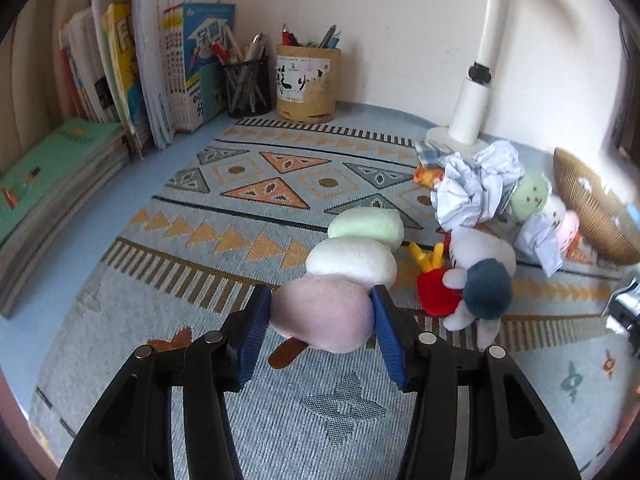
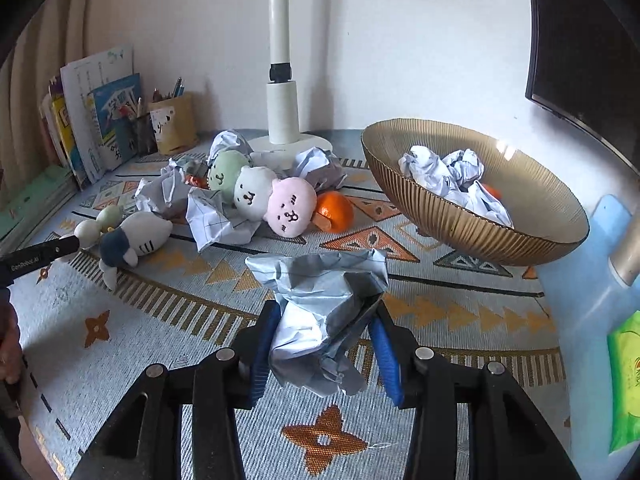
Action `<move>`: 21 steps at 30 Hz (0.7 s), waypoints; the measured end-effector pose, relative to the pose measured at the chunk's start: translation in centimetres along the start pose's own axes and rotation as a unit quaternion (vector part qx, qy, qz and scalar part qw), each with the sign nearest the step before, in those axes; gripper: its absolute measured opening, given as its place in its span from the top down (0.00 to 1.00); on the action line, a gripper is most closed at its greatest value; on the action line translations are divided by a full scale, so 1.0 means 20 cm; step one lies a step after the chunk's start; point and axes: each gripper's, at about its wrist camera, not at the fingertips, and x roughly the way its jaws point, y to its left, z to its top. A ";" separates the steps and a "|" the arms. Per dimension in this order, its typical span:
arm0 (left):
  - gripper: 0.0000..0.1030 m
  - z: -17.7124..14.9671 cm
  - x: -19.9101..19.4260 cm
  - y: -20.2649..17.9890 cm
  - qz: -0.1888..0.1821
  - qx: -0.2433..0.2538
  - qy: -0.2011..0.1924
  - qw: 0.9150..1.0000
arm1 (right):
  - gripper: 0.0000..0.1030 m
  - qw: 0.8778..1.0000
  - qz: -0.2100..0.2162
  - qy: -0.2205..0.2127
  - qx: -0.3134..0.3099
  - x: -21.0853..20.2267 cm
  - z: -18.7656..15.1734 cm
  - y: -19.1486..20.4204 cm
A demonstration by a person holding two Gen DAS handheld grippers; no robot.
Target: Organize objects
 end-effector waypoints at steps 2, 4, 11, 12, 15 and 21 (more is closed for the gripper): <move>0.52 0.00 0.00 -0.01 0.008 0.007 0.001 1.000 | 0.58 1.000 0.001 0.000 0.001 0.00 0.00 0.00; 0.52 0.01 0.01 -0.01 0.009 0.006 0.005 1.000 | 0.57 1.000 0.001 0.000 0.000 0.00 0.00 0.00; 0.52 0.00 0.01 0.01 0.006 -0.004 0.005 1.000 | 0.57 1.000 0.001 0.000 0.000 0.00 0.00 0.00; 0.52 0.00 0.01 0.01 0.007 -0.002 0.005 1.000 | 0.57 1.000 0.001 0.000 0.000 0.00 0.00 0.00; 0.52 0.00 0.01 0.01 0.007 0.000 0.007 1.000 | 0.56 1.000 0.000 0.000 0.000 0.00 0.00 0.00; 0.52 0.00 0.01 0.00 0.007 0.003 0.008 1.000 | 0.55 1.000 0.000 -0.001 0.001 0.00 0.00 0.00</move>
